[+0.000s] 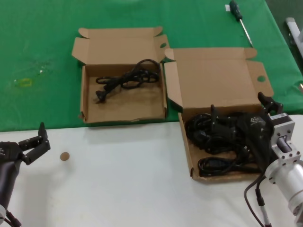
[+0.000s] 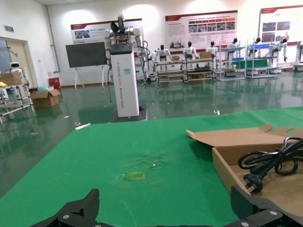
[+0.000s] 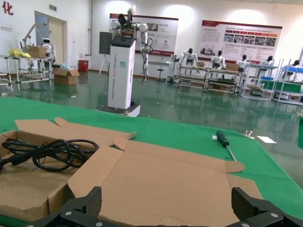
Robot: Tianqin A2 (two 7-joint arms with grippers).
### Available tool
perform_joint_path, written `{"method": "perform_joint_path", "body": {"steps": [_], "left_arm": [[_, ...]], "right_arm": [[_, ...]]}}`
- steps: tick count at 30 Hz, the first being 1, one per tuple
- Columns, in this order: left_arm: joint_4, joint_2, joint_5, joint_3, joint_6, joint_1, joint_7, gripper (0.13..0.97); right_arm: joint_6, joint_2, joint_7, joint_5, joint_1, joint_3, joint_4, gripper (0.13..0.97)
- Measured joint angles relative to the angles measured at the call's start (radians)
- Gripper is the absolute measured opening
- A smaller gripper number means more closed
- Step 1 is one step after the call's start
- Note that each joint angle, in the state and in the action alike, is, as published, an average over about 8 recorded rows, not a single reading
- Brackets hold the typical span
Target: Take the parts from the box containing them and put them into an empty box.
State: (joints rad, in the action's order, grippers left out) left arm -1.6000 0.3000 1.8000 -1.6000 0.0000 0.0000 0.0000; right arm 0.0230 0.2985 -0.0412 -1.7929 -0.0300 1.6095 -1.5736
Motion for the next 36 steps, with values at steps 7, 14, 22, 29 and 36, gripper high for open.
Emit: {"method": "perform_joint_path", "body": {"steps": [7,14,22,29,36], "left_arm": [[0.0,0.0,0.0,0.0,0.0,0.0,0.0,0.966],[0.0,0.0,0.0,0.0,0.0,0.0,0.0,0.966],[0.0,0.0,0.0,0.0,0.0,0.0,0.0,0.966],[0.0,0.0,0.0,0.0,0.0,0.0,0.0,0.966],[0.0,0.0,0.0,0.0,0.0,0.0,0.0,0.966]], "right_arm": [[0.0,0.0,0.0,0.0,0.0,0.0,0.0,0.966],[0.0,0.0,0.0,0.0,0.0,0.0,0.0,0.966],[0.0,0.0,0.0,0.0,0.0,0.0,0.0,0.966],[0.0,0.0,0.0,0.0,0.0,0.0,0.0,0.966],[0.0,0.0,0.0,0.0,0.0,0.0,0.0,0.966]]}}
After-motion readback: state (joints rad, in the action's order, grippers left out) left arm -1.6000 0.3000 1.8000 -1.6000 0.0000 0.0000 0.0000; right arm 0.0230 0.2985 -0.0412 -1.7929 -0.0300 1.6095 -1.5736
